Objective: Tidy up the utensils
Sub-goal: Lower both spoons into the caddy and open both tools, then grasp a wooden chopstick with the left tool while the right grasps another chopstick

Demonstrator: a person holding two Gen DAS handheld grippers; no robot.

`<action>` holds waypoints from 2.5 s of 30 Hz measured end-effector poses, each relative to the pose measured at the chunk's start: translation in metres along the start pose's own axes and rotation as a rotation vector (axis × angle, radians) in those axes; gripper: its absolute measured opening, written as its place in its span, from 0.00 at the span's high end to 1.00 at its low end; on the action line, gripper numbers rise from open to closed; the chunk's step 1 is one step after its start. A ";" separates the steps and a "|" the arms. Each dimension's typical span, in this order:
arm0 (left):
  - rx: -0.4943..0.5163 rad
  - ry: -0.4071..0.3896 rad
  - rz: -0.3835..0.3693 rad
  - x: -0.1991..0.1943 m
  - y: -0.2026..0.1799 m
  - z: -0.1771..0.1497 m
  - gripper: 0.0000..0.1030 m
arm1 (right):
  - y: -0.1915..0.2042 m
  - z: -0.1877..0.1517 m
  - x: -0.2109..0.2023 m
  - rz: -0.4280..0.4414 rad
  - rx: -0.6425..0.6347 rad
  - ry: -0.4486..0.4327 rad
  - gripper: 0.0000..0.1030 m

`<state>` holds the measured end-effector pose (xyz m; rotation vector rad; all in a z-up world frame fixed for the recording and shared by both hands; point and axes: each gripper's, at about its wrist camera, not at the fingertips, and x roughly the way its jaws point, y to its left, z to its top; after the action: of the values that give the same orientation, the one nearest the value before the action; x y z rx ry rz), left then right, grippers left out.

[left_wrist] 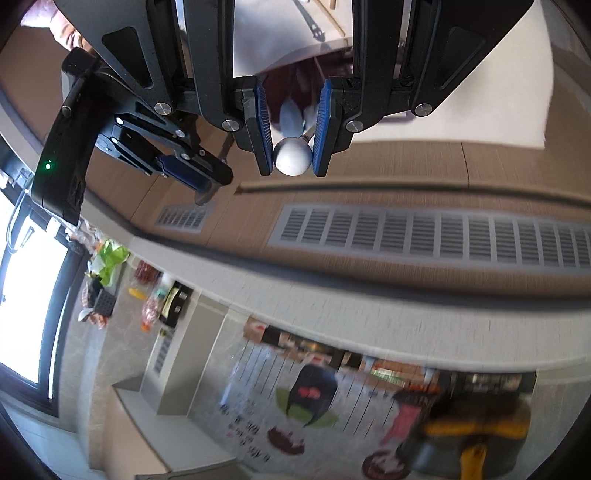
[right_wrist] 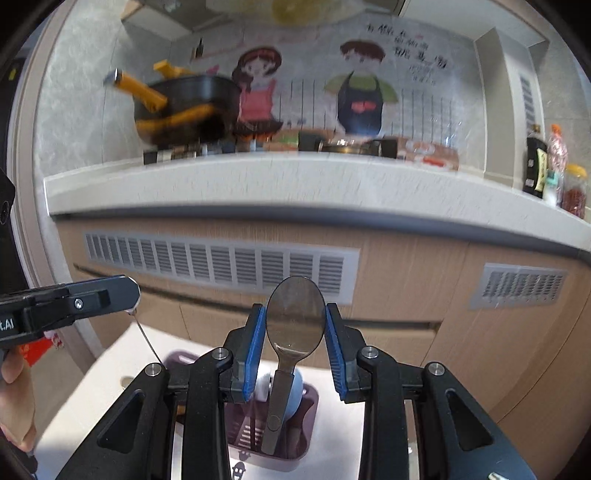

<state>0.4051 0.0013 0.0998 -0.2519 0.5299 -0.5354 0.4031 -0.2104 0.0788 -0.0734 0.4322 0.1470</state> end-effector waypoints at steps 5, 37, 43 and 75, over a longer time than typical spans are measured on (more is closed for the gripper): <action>-0.044 0.072 0.007 0.025 0.019 -0.027 0.78 | 0.006 -0.024 0.030 0.012 -0.014 0.082 0.72; 0.071 0.220 0.256 -0.049 -0.009 -0.127 0.49 | 0.029 -0.115 -0.033 0.038 -0.052 0.235 0.02; 0.061 0.332 0.302 -0.044 0.002 -0.178 0.48 | 0.044 -0.156 -0.032 0.043 -0.114 0.341 0.02; -0.012 0.427 0.317 -0.053 0.041 -0.225 0.49 | 0.105 -0.179 0.059 0.222 -0.119 0.597 0.91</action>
<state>0.2619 0.0442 -0.0812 -0.0596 0.9692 -0.2740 0.3663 -0.1180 -0.1124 -0.1885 1.0281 0.3730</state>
